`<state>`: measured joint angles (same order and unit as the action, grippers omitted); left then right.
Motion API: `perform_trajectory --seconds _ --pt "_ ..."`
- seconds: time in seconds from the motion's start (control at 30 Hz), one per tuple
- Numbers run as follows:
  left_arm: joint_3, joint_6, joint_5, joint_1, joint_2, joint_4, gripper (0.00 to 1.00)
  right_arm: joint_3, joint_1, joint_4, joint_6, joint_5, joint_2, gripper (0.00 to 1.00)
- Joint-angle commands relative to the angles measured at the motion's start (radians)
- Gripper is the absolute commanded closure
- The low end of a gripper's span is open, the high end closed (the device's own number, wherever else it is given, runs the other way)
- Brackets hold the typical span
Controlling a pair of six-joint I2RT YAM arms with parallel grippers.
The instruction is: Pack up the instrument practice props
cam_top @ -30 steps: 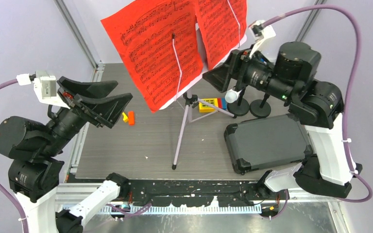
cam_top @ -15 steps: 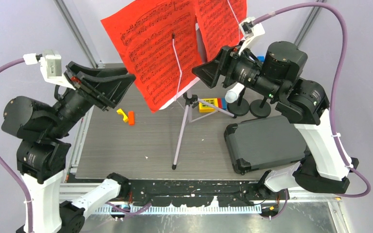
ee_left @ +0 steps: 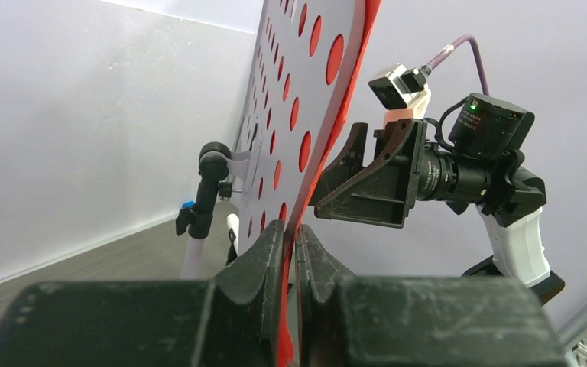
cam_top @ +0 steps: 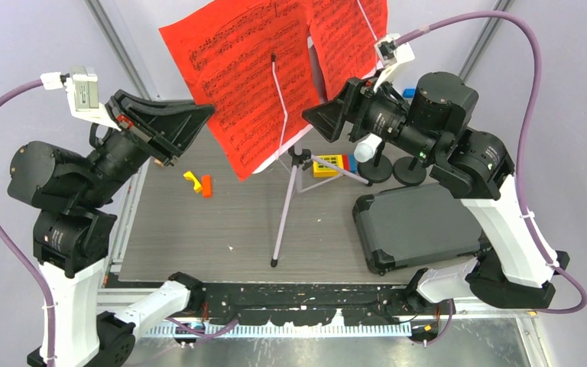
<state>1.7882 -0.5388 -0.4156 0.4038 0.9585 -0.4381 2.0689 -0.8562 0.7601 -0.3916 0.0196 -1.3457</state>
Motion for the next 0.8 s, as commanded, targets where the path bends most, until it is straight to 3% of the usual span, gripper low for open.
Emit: perform_trajectory --seconds 0.0,0.13,0.77 --pt "0.037 -0.013 -0.036 -0.002 -0.005 0.064 0.91 -0.015 -0.007 -0.07 0.003 0.02 0.033 0.29" --pt "0.042 -0.012 -0.043 -0.002 -0.005 0.064 1.0 -0.027 -0.007 -0.078 0.0 0.02 0.034 0.29" --pt "0.044 0.081 0.009 -0.001 -0.048 -0.037 1.0 -0.032 -0.007 -0.094 0.009 -0.001 0.026 0.24"
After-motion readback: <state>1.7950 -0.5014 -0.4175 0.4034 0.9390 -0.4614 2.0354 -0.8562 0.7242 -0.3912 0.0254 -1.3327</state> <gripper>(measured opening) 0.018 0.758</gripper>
